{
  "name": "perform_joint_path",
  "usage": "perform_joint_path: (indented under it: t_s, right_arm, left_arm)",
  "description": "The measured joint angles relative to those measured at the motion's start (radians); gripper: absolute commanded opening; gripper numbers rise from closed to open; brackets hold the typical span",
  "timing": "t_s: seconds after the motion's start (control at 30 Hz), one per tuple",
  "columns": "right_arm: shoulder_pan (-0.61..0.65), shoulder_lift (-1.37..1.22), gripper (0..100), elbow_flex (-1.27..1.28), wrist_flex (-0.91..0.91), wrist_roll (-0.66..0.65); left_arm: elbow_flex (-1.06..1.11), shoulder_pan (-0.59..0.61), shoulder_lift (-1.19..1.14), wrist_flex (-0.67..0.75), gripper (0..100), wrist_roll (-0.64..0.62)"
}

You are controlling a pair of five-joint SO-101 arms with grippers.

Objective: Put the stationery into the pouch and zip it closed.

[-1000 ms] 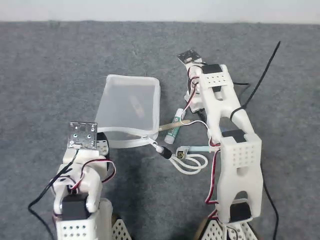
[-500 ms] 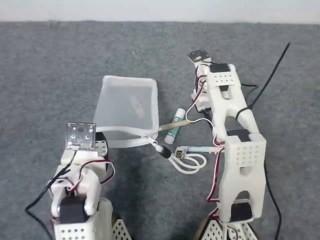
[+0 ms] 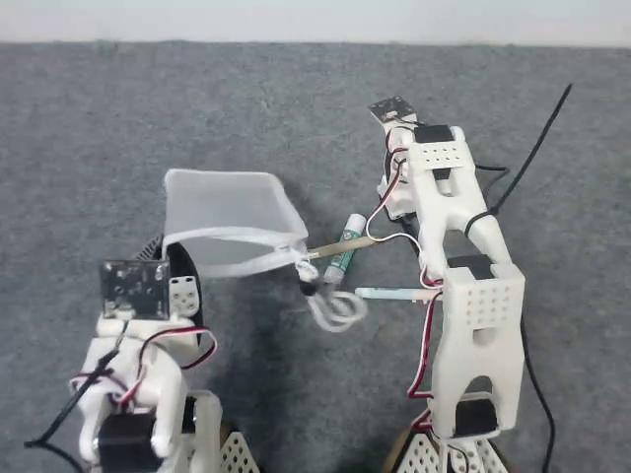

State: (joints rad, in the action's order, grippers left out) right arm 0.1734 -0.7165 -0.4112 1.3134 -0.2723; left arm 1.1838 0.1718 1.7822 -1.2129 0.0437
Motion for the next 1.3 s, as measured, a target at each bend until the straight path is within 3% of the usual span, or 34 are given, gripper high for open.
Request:
perform_joint_path:
  t_s: [0.4,0.7,1.0,1.3]
  right_arm:
    - [0.0,0.0,0.6,0.0,0.0,0.003]
    - [-0.026,0.0,0.6,0.0,0.0,0.003]
    - [-0.041,0.02,0.6,0.003,0.009,0.005]
    - [-0.043,0.316,0.6,0.261,-0.087,0.083]
  left_arm:
    - [-0.419,0.002,-0.512,-0.046,1,-0.006]
    - [-0.738,-0.023,-0.842,-0.178,1,-0.135]
    - [-0.706,-0.026,-0.951,-0.086,1,-0.232]
    - [-0.667,0.061,-0.951,-0.023,1,-0.307]
